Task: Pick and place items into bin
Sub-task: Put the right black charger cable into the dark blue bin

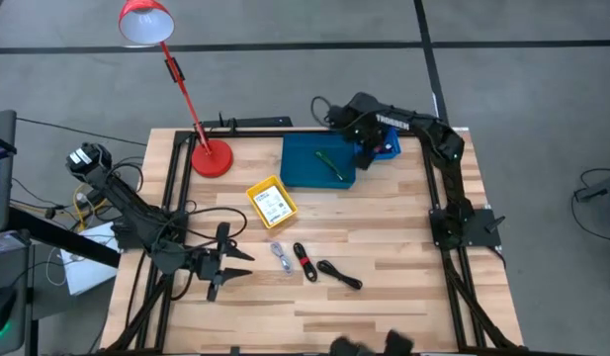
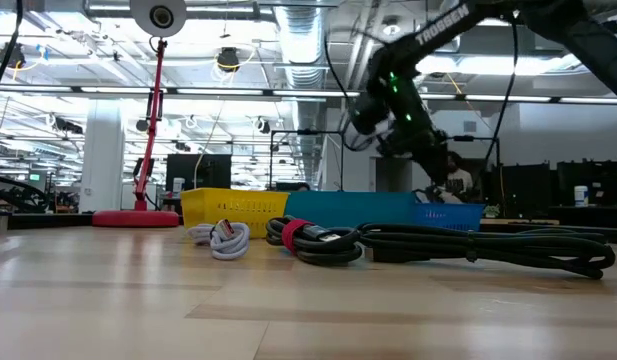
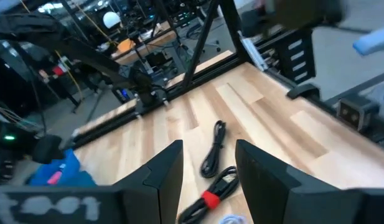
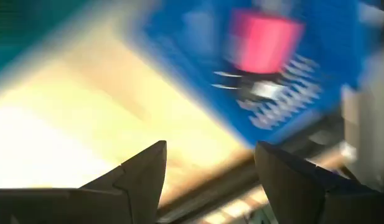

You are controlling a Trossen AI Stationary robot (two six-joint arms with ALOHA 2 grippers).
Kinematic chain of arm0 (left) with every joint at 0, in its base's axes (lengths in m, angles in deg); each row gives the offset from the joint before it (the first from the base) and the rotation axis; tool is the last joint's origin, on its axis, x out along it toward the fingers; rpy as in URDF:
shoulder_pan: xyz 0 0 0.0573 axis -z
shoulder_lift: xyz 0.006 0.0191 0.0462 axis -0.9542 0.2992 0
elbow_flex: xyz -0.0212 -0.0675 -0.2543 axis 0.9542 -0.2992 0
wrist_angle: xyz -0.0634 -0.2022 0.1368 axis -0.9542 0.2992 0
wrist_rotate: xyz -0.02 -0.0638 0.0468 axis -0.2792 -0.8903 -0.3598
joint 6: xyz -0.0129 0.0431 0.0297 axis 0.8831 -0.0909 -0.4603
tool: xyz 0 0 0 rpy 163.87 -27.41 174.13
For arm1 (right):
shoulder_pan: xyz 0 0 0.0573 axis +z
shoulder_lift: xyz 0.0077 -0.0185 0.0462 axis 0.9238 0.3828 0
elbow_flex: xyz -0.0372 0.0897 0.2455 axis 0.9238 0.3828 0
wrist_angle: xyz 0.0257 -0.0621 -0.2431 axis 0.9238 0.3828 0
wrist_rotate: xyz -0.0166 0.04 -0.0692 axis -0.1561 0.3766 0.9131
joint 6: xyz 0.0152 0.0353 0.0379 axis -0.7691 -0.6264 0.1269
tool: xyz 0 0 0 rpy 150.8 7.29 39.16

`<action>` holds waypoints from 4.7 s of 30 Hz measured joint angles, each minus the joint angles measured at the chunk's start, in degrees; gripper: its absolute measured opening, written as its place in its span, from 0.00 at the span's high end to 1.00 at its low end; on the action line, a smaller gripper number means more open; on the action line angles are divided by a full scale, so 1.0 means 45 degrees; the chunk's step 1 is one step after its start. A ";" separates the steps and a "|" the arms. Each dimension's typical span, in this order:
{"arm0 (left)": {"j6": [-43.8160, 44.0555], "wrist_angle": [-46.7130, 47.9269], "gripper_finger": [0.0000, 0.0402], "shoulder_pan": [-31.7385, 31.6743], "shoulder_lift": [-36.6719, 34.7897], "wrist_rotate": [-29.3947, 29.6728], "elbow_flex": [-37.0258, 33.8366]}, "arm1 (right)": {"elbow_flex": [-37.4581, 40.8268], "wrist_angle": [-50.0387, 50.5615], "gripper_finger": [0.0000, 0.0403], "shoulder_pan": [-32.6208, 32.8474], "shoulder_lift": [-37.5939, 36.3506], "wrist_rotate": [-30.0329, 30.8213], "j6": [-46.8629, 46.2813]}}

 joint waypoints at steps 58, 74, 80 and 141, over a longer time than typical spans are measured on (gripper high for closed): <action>0.0439 -0.0005 0.66 0.0000 -0.0005 0.0486 0.0000 | 0.2385 -0.6765 0.40 1.3217 -0.1764 -0.0737 -0.8133; 0.2127 0.0034 0.66 0.0005 -0.0005 -0.0544 0.0000 | 0.5137 -0.9230 0.41 1.3653 -0.1728 -0.0837 -1.0027; 0.2300 0.0095 0.66 0.0005 -0.0005 -0.0564 0.0001 | 0.6179 -1.0869 0.41 1.3660 -0.1731 -0.1290 -1.0043; 0.2500 0.0282 0.66 0.0000 0.0000 -0.0855 0.0000 | 0.0991 -0.7073 0.82 0.5347 -0.1737 0.3035 -0.0034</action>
